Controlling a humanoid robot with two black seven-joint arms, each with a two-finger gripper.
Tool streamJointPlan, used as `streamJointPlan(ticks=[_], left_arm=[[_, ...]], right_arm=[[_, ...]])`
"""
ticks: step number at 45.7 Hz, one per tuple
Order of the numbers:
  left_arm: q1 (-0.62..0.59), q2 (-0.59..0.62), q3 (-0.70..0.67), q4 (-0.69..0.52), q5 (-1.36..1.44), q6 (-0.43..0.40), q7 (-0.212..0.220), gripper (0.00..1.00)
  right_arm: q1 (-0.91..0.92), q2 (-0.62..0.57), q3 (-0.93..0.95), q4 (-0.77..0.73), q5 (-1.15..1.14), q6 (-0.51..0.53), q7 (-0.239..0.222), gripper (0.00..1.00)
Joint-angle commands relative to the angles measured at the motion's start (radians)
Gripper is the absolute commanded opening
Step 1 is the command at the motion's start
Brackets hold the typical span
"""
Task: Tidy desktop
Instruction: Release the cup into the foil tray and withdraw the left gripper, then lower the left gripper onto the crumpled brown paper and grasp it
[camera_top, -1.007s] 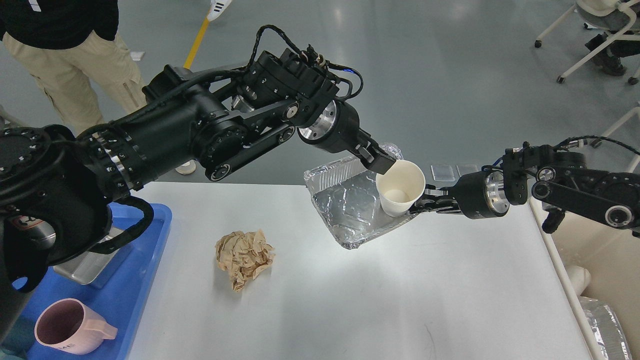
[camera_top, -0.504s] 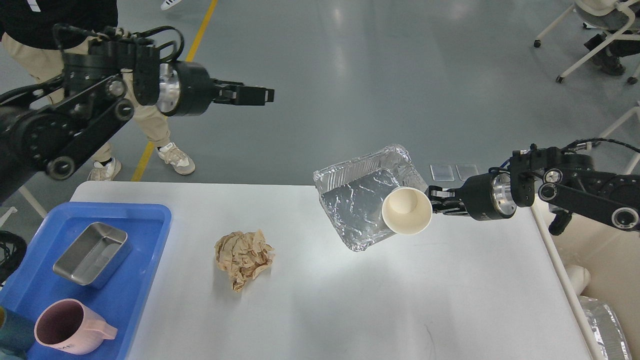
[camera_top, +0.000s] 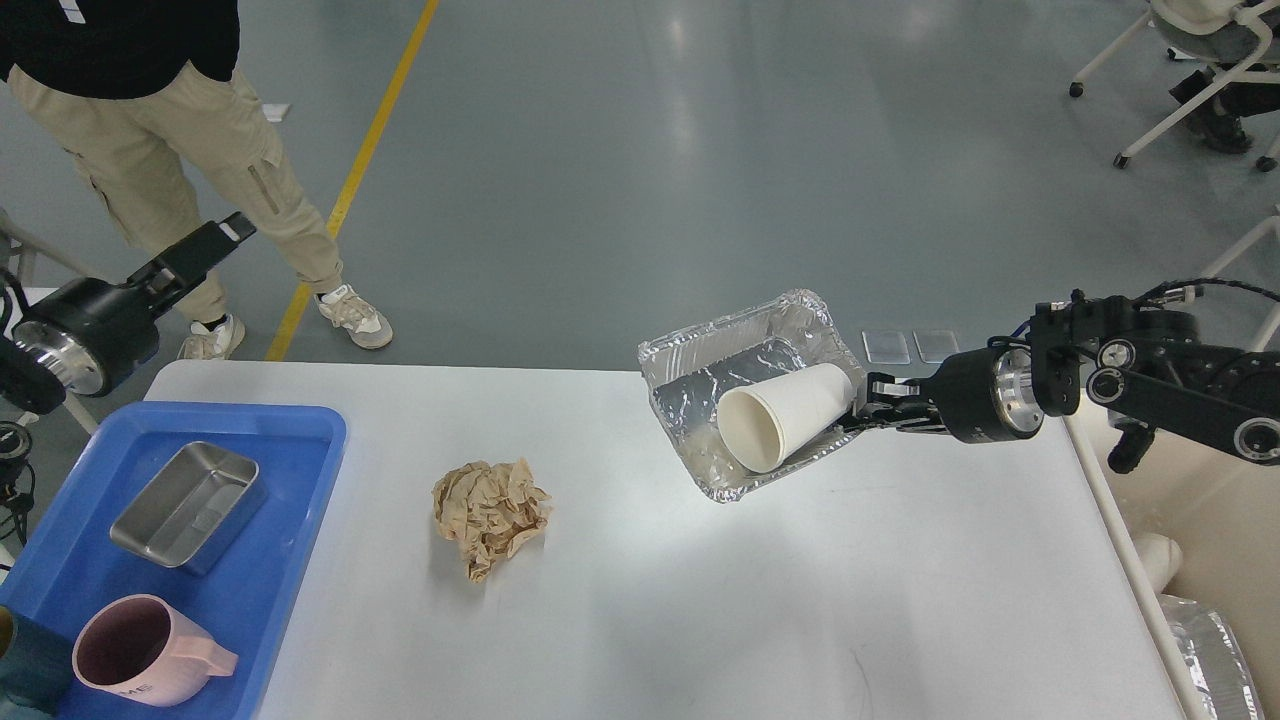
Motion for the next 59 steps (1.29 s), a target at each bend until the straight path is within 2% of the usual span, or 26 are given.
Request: streamJointPlan(ticks=[1,7,12,16,19,22,27,35,39,47,59], left_arm=[[0.093,0.045,-0.076,-0.029,-0.195,0.005,0.005,0.92],[0.208,0.103,-0.095,-0.124,-0.341,0.015,0.04,0.92],[0.302,0.146,-0.098,-0.218,-0.361,0.069,0.078,0.92],[0.352,0.202,-0.092,-0.273,-0.362,0.093,0.129,0.92],[0.392,0.261,-0.087,-0.301,-0.362,0.095,0.166,0.92],[0.417,0.323,-0.092,-0.302,-0.366,0.094,0.178,0.92],[0.452,0.453,-0.083,-0.302,-0.399,0.084,0.178,0.92],[0.593,0.692,-0.07,-0.31,-0.586,0.078,0.17,0.93],[0.621,0.763,-0.055,-0.313,-0.657,0.078,0.163,0.94],[0.623,0.786,-0.05,-0.311,-0.691,0.078,0.15,0.97],[0.615,0.772,-0.052,-0.292,-0.712,0.064,0.052,0.97]], right_arm=[[0.002,-0.001,0.001,0.0,0.0,0.0,0.0,0.0],[0.002,-0.004,0.001,0.002,0.0,0.0,0.0,0.0],[0.002,-0.009,0.001,0.002,0.0,0.002,0.0,0.0],[0.002,-0.01,0.001,0.002,0.0,0.002,0.0,0.0],[0.001,-0.013,0.001,0.002,0.0,0.002,0.002,0.0],[0.001,-0.012,0.001,0.002,0.0,0.002,0.0,0.0],[0.002,-0.01,0.001,0.0,0.0,0.002,0.0,0.0],[0.005,-0.009,0.002,0.0,0.0,0.002,0.0,0.0],[0.005,-0.009,0.002,0.0,0.0,0.002,0.0,0.0],[0.005,-0.012,0.002,0.002,0.0,0.002,0.0,0.0],[0.008,-0.01,0.004,0.002,0.0,0.002,0.0,0.0]])
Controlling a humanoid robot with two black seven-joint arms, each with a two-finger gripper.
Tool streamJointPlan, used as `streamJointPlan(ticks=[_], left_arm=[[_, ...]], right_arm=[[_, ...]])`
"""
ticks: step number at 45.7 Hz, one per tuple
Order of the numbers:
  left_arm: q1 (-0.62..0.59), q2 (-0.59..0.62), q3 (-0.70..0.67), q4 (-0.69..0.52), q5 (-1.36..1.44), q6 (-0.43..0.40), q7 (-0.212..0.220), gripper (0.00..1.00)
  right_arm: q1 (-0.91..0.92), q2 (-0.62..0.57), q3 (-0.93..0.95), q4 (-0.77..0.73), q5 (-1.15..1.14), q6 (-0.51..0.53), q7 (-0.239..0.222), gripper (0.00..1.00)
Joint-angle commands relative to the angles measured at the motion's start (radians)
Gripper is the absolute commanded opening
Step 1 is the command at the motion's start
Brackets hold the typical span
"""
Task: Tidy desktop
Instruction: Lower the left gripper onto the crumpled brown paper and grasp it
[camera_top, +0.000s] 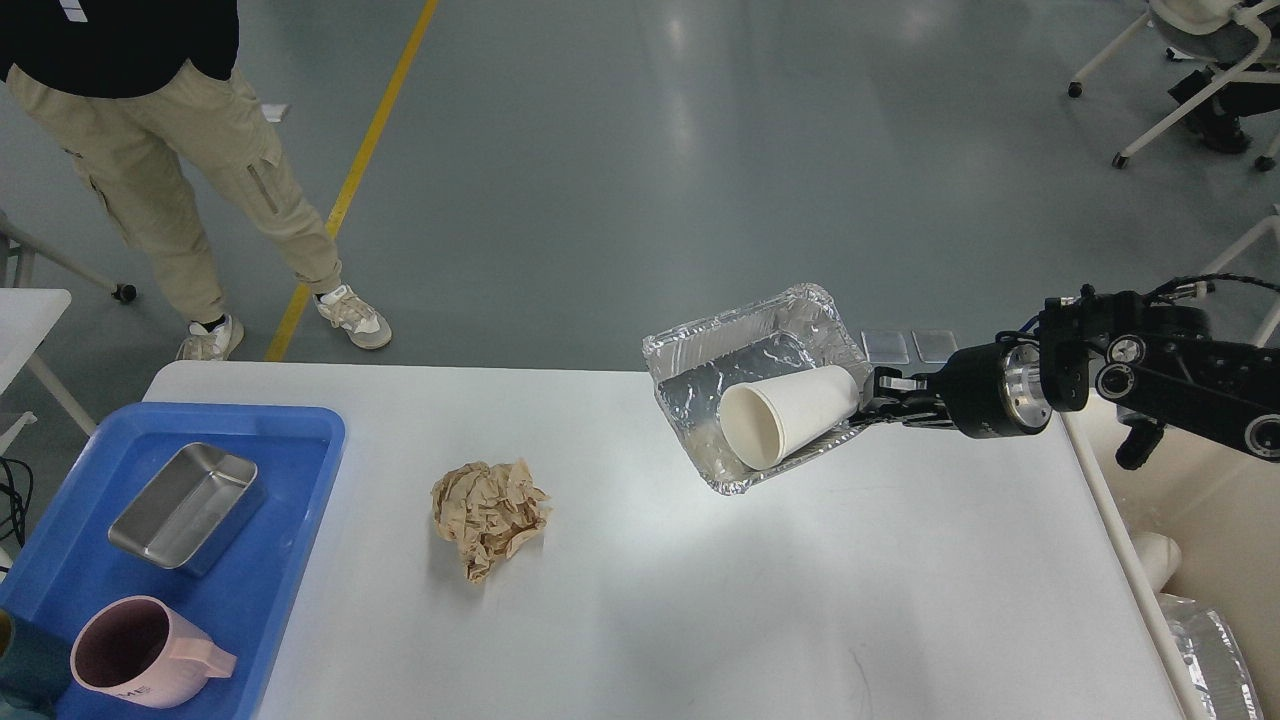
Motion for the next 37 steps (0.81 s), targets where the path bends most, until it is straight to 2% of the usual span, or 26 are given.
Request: streamJointPlan(ticks=[1,8,12,16,18,21,27,37], left_arm=[[-0.002,0.0,0.01,0.021,-0.003,-0.001,-0.035,0.97],[-0.001,0.002,0.016,0.051,0.055,-0.007,-0.04,0.97],[-0.01,0.01,0.013,0.047,0.205,-0.032,-0.047,0.97],[-0.048,-0.001,0.013,0.049,0.414,-0.088,-0.083,0.97],[-0.082,-0.015,0.013,0.054,0.544,-0.122,-0.118,0.97],[-0.116,-0.032,0.013,0.061,0.636,-0.15,-0.136,0.97],[-0.17,-0.052,0.015,0.07,0.736,-0.224,-0.136,0.97],[-0.203,-0.191,0.05,0.07,0.821,-0.283,-0.136,0.97]], right_arm=[[0.002,0.003,0.001,0.001,0.0,0.0,0.0,0.0],[0.003,0.01,0.006,0.001,0.0,0.0,0.0,0.0],[0.003,0.009,0.006,0.01,0.0,0.0,0.0,0.0],[0.005,0.004,0.007,0.023,0.0,0.0,0.0,0.0],[0.007,0.004,0.007,0.024,0.0,0.0,0.0,0.0],[0.01,0.006,0.007,0.027,0.0,0.0,0.0,0.0],[0.016,0.007,0.009,0.03,0.0,0.0,0.0,0.0],[0.017,0.004,0.007,0.032,0.0,0.0,0.0,0.0]])
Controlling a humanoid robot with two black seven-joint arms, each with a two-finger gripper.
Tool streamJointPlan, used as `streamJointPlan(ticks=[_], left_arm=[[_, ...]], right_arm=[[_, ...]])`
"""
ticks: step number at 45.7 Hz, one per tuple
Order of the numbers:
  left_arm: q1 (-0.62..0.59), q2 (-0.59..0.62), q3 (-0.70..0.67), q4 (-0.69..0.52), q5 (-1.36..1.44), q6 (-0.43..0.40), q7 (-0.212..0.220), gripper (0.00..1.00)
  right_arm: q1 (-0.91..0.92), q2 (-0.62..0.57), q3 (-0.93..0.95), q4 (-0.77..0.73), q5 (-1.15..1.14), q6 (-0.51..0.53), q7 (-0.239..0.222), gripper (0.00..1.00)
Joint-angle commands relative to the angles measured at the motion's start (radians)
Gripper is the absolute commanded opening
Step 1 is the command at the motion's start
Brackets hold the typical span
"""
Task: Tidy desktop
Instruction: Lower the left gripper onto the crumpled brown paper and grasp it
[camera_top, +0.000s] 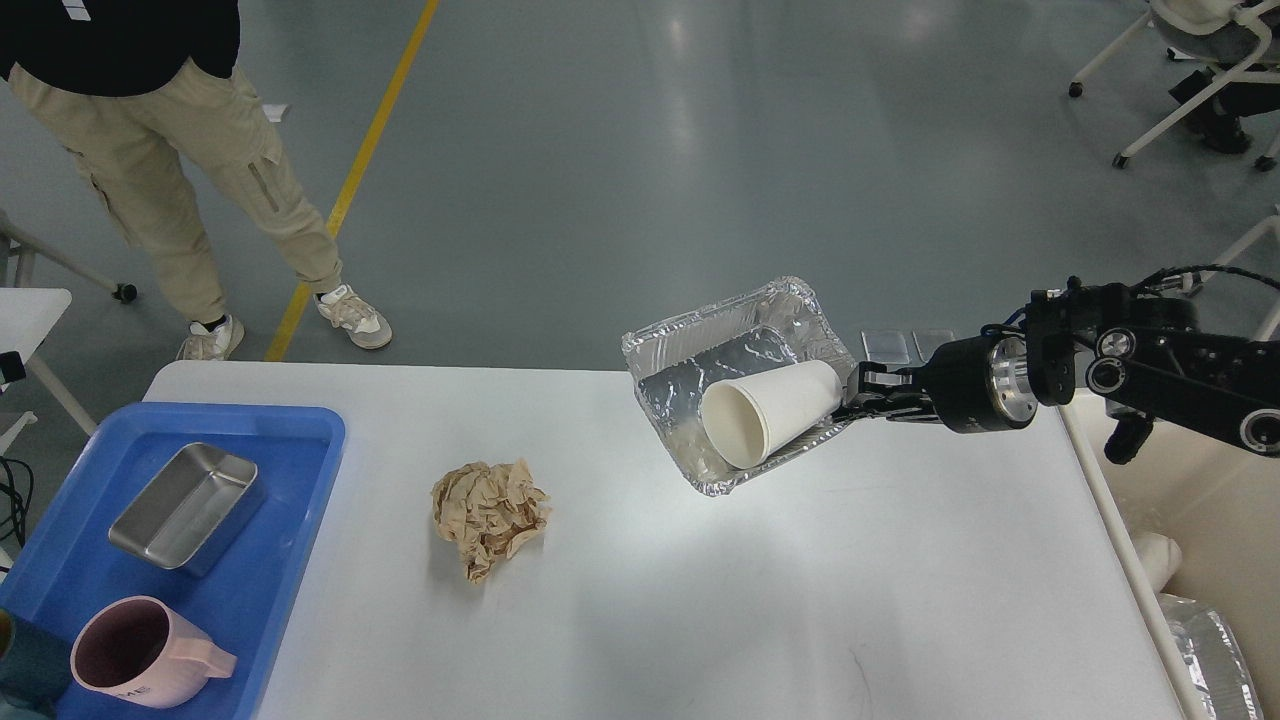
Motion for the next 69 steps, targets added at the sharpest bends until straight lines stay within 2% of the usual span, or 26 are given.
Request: streamJointPlan(ticks=[1,5,10,21,31,46,56,69], left_arm=[[-0.029,-0.086,0.039,0.005,0.032,-0.035,-0.002,0.97],[-0.092,-0.152,0.088,0.012,0.032,-0.039,-0.002,0.97],[-0.231,-0.217,0.189,0.043,0.049,-0.044,0.001,0.97],[-0.619,-0.318,0.598,0.14,0.144,-0.047,0.007,0.97],[-0.839,-0.46,0.898,0.227,0.262,-0.047,0.007,0.97],[-0.899,-0.698,1.028,0.258,0.379,-0.049,0.009,0.97],[-0.894,-0.732,1.11,0.267,0.446,-0.049,0.007,0.97],[-0.893,-0.823,1.111,0.374,0.448,-0.033,0.001,0.97]], right_arm=[[0.0,-0.002,-0.002,0.0,0.0,0.0,0.0,0.0],[0.0,-0.001,-0.002,0.0,0.0,0.0,0.0,0.0],[0.0,-0.004,-0.003,0.0,0.0,0.0,0.0,0.0],[0.0,-0.004,-0.003,0.0,0.0,0.0,-0.002,0.0],[0.002,-0.004,-0.005,0.0,0.0,0.0,-0.002,0.0],[0.002,-0.004,-0.003,0.0,0.0,0.0,-0.002,0.0],[0.002,-0.013,0.0,0.008,0.0,0.0,0.0,0.0],[0.0,-0.037,0.0,0.028,0.0,0.0,0.0,0.0]])
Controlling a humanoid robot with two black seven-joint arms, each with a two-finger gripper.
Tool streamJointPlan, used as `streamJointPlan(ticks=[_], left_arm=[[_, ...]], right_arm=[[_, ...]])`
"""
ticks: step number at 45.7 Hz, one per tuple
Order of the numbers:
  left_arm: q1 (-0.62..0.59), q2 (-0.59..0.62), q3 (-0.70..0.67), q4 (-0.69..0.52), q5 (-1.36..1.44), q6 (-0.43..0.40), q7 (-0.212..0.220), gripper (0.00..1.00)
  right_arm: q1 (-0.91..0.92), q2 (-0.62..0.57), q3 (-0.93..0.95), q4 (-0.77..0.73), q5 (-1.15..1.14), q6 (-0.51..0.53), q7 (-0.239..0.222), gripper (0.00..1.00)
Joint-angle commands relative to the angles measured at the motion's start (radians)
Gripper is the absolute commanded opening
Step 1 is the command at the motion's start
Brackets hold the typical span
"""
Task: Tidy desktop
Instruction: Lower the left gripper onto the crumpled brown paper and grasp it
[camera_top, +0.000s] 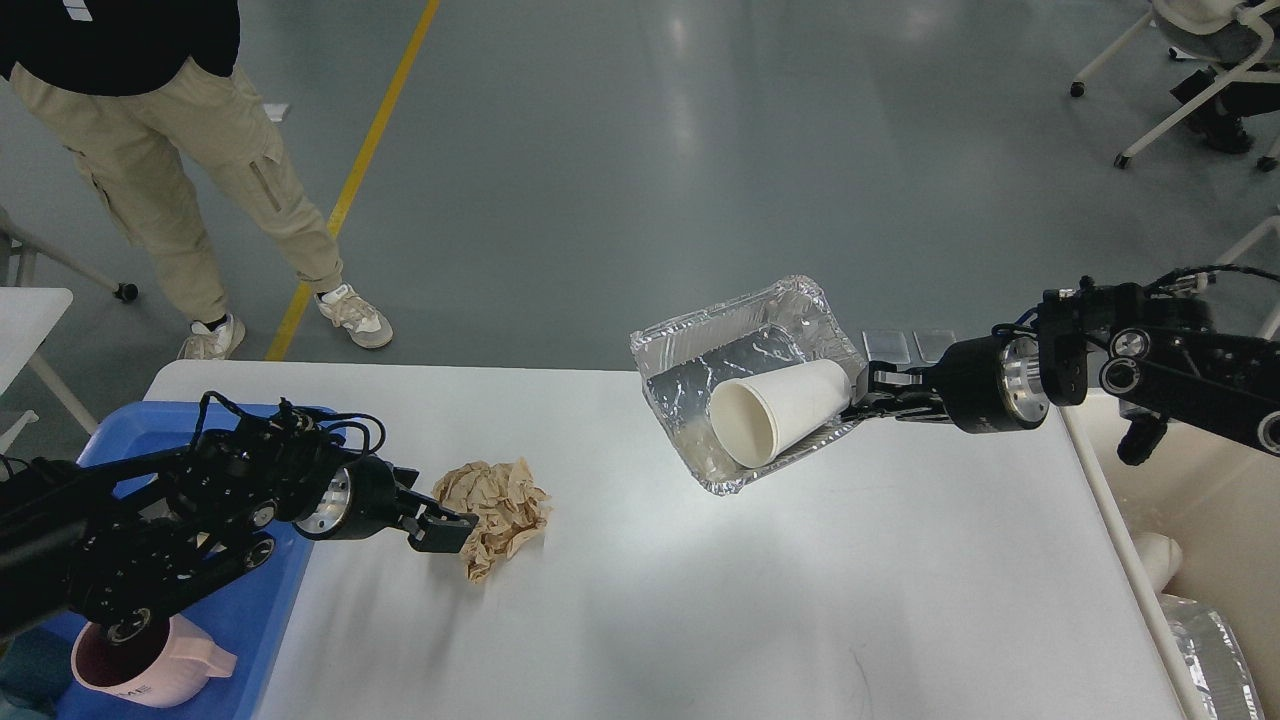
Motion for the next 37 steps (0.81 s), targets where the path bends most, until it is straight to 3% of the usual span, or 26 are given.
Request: streamJointPlan(ticks=[1,13,15,22,28,32,37], left_arm=[[-0.002,-0.034,0.0,0.043,-0.001,0.008,-0.004,0.97],[0.007,-0.077,0.005,0.121,0.0,0.045,-0.024,0.97],[0.008,-0.079,0.008,0.129,0.003,0.048,-0.045,0.95],[0.008,-0.07,0.029,0.133,0.058,0.086,-0.162,0.74],[0.008,-0.059,0.063,0.14,0.124,0.136,-0.249,0.64],[0.01,-0.056,0.069,0.141,0.137,0.163,-0.276,0.61],[0.011,-0.05,0.071,0.141,0.14,0.174,-0.279,0.55]], right_arm=[[0.0,-0.007,0.0,0.008,0.0,0.0,0.0,0.0],[-0.002,-0.012,0.001,0.008,0.0,0.0,0.0,0.0],[-0.002,-0.012,0.001,0.008,0.0,-0.002,0.0,0.0],[-0.002,-0.012,0.001,0.008,0.0,-0.002,0.0,0.0],[-0.002,-0.012,0.001,0.011,0.0,-0.002,0.0,0.0],[-0.004,-0.016,0.0,0.011,0.0,-0.002,0.0,0.0],[-0.007,-0.019,0.001,0.012,0.0,-0.002,0.0,0.0]])
